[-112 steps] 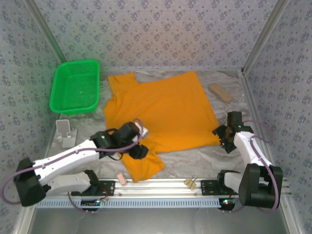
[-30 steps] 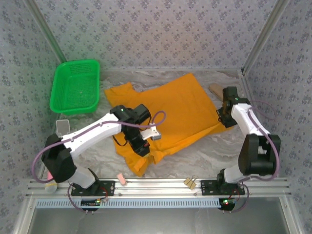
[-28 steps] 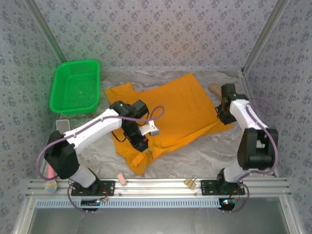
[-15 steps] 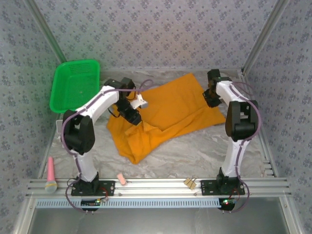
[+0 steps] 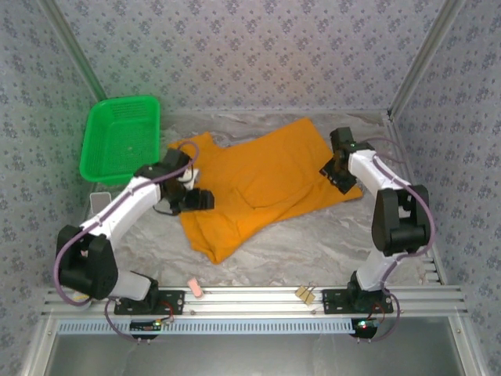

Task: Fold the inside-out t-shirt

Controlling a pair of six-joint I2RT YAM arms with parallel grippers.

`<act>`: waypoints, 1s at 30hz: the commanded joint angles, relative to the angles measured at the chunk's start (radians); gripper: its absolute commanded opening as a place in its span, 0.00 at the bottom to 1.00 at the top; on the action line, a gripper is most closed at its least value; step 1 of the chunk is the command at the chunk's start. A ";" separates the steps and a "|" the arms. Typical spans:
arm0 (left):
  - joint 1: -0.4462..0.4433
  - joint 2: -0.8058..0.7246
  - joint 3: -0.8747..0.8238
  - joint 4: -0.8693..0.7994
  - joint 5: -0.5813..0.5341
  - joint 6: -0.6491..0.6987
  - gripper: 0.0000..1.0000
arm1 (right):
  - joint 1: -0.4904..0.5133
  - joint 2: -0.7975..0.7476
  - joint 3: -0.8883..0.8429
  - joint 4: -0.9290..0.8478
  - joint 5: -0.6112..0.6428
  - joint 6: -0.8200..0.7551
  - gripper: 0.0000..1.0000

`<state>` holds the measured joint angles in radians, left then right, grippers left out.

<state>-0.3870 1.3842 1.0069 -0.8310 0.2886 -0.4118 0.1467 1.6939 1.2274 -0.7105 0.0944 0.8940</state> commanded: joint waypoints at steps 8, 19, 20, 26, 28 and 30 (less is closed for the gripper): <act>-0.093 -0.001 -0.195 0.143 -0.039 -0.295 0.63 | -0.067 -0.101 -0.310 0.172 -0.131 -0.171 0.63; -0.045 0.002 -0.150 0.092 -0.067 -0.155 0.00 | -0.090 -0.012 -0.317 0.272 -0.146 -0.182 0.37; -0.037 -0.013 -0.159 0.094 -0.059 -0.147 0.00 | -0.091 -0.010 -0.317 0.273 -0.136 -0.184 0.32; 0.000 -0.049 -0.193 0.147 0.036 -0.177 0.49 | -0.084 -0.047 -0.313 0.240 -0.130 -0.199 0.33; 0.000 -0.041 -0.200 0.181 0.036 -0.188 0.55 | -0.076 -0.085 -0.310 0.238 -0.162 -0.238 0.45; 0.006 -0.023 -0.198 0.177 0.017 -0.192 0.57 | -0.048 -0.133 -0.302 0.255 -0.222 -0.352 0.56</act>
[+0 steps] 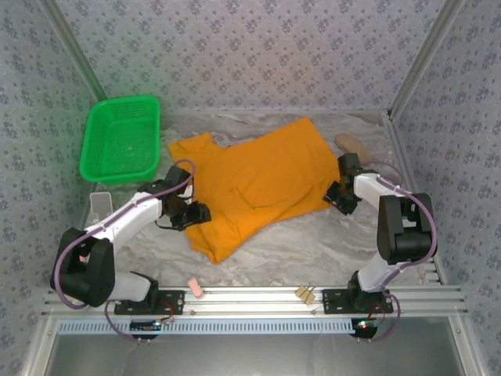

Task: Fold the inside-out t-shirt

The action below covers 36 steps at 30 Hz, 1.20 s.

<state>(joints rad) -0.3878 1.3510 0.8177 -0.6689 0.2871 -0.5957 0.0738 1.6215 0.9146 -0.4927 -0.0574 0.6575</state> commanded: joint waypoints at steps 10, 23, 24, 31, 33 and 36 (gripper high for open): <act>0.060 0.094 0.026 0.118 0.001 -0.007 0.55 | 0.391 0.071 0.318 0.123 -0.308 -0.446 0.61; 0.106 0.190 0.077 0.180 -0.023 0.028 0.55 | 0.556 0.440 0.633 0.053 -0.378 -0.614 0.60; 0.105 0.201 0.087 0.175 -0.015 0.036 0.54 | 0.557 0.455 0.645 0.054 -0.390 -0.617 0.60; 0.102 0.241 0.102 0.175 -0.009 0.062 0.44 | 0.570 0.545 0.714 0.059 -0.428 -0.623 0.55; 0.102 0.242 0.096 0.183 -0.010 0.065 0.40 | 0.571 0.564 0.723 0.071 -0.430 -0.618 0.51; 0.102 0.243 0.087 0.208 -0.009 0.071 0.36 | 0.571 0.587 0.733 0.079 -0.439 -0.611 0.38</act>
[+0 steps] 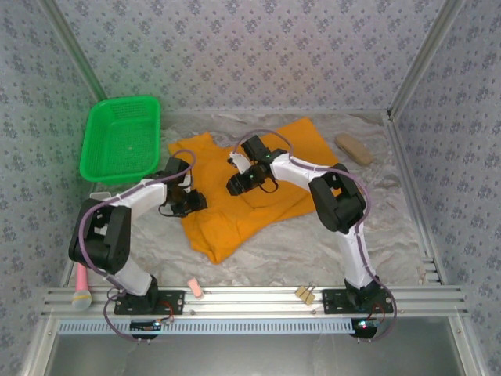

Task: Fold the inside-out t-shirt

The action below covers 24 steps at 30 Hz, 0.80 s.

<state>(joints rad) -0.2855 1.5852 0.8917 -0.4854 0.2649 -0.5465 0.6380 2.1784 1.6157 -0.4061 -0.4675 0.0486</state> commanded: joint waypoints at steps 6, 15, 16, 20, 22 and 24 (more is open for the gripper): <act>0.000 -0.001 0.018 0.010 -0.010 0.046 0.11 | 0.013 0.025 0.026 0.001 -0.006 -0.002 0.20; 0.000 -0.095 0.120 -0.181 -0.141 0.143 0.00 | 0.012 -0.132 -0.050 0.081 -0.002 0.049 0.00; -0.003 -0.118 0.128 -0.187 -0.165 0.138 0.00 | 0.010 -0.159 -0.065 0.089 -0.011 0.056 0.00; -0.025 -0.223 0.162 -0.183 -0.175 0.138 0.00 | 0.004 -0.245 -0.132 0.149 -0.023 0.117 0.00; -0.052 -0.238 0.204 -0.174 -0.198 0.166 0.00 | -0.011 -0.252 -0.156 0.200 0.007 0.169 0.00; -0.062 -0.211 0.257 -0.162 -0.220 0.203 0.00 | -0.043 -0.232 -0.160 0.242 0.064 0.260 0.00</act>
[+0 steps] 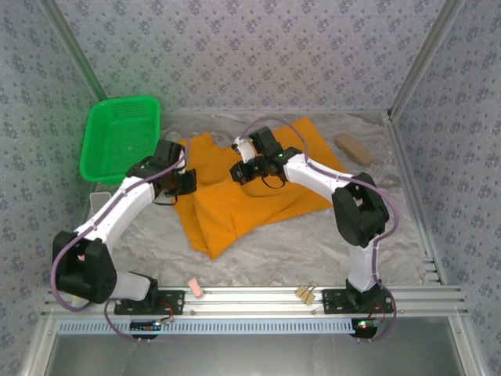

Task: Fold the inside-out t-shirt

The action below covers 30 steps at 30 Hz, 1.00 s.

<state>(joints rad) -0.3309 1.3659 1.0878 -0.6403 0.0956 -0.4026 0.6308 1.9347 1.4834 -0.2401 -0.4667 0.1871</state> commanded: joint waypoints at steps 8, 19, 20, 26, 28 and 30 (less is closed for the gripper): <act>0.007 0.236 0.167 0.108 -0.169 0.135 0.49 | -0.114 0.153 -0.040 0.240 0.162 0.389 0.40; -0.092 -0.108 -0.197 -0.029 0.086 -0.228 0.59 | -0.035 -0.128 -0.241 0.046 0.114 0.068 0.46; -0.103 -0.126 -0.233 0.002 0.105 -0.239 0.59 | -0.016 -0.140 -0.258 0.042 0.113 0.047 0.46; -0.124 -0.123 -0.337 0.051 0.132 -0.307 0.53 | 0.110 -0.237 -0.452 0.164 0.069 -0.059 0.46; -0.148 -0.120 -0.376 0.097 0.176 -0.343 0.52 | 0.147 -0.266 -0.496 0.171 0.089 -0.120 0.46; -0.170 -0.109 -0.391 0.117 0.189 -0.358 0.52 | 0.164 -0.279 -0.524 0.161 0.145 -0.142 0.47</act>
<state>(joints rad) -0.4740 1.2484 0.7132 -0.5823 0.2195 -0.6994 0.7860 1.6978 0.9886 -0.0807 -0.3626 0.1406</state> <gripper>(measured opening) 0.525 0.469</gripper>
